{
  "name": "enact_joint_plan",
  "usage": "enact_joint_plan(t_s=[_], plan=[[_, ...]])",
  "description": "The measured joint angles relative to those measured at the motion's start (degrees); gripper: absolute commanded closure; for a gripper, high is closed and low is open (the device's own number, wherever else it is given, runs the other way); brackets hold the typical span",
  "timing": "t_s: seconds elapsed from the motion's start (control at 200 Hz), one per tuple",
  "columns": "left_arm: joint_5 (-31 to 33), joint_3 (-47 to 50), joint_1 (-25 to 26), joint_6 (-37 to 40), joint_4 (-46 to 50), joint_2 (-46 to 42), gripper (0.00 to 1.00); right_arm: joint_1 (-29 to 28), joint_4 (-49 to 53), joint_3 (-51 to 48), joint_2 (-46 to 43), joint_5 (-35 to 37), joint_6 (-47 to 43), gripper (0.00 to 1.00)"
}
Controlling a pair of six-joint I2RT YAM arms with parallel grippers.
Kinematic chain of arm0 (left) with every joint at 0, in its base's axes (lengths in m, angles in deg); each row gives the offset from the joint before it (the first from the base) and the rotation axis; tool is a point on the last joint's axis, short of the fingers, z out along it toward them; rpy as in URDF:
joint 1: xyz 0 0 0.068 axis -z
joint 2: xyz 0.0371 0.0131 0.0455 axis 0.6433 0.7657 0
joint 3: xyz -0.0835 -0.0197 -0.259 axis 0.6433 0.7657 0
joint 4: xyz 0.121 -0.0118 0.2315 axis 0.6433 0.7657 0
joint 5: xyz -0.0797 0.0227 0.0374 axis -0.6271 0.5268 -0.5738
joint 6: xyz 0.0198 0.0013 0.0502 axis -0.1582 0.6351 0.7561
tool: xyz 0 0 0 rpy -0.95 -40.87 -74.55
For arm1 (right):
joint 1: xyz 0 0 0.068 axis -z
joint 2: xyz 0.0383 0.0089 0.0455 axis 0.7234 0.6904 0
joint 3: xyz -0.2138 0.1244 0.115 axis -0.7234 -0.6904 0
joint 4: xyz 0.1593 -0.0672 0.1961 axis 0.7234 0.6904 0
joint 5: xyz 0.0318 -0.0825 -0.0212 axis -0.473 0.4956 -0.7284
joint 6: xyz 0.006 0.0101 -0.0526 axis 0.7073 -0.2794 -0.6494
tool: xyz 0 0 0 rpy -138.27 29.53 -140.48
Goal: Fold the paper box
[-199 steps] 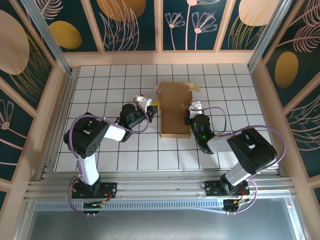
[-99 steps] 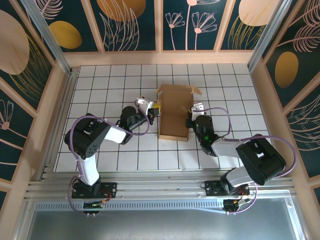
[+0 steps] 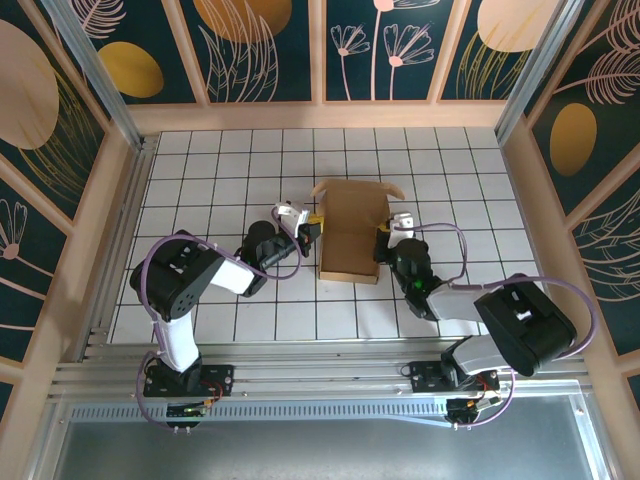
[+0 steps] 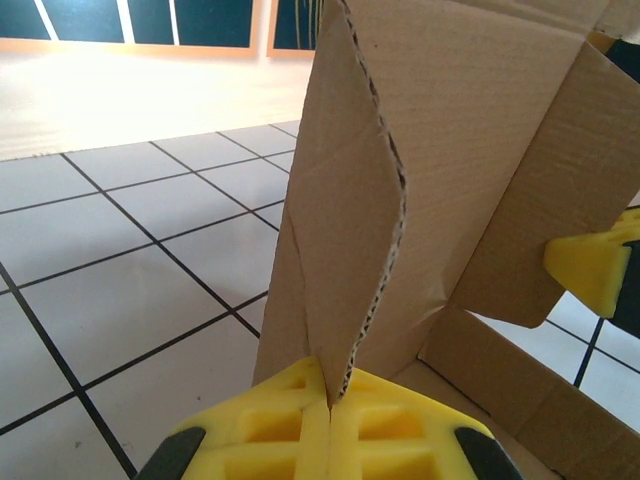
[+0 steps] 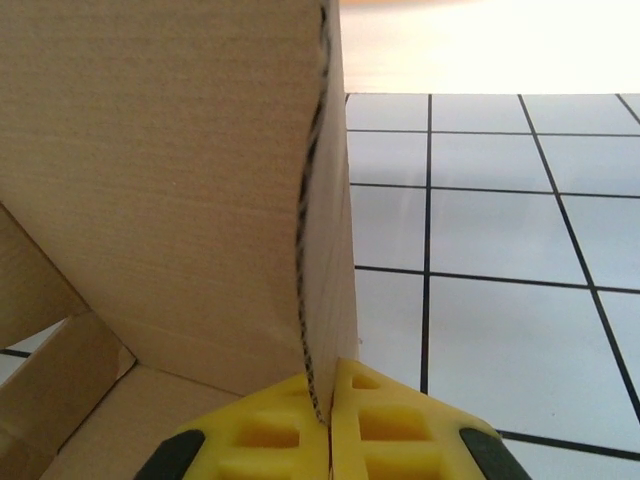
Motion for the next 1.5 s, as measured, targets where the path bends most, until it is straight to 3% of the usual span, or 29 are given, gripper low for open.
enact_joint_plan(t_s=[0.926,1.121,1.276,1.502], plan=[[-0.7,3.3,1.4,-4.9,0.7,-0.2,1.00,-4.0,0.6,-6.6,-1.8,-0.2,5.9,0.83],[-0.6,0.9,1.8,-6.0,7.7,-2.1,1.00,-4.5,4.6,-8.3,-5.8,-0.5,7.2,0.74],[-0.6,1.0,1.8,-6.3,9.7,-3.2,1.00,-4.5,8.6,-8.9,-12.6,-0.6,8.3,0.61],[-0.6,0.7,2.0,-6.3,10.3,-3.3,1.00,-4.5,22.1,-9.8,-35.3,-3.2,12.7,0.33]])
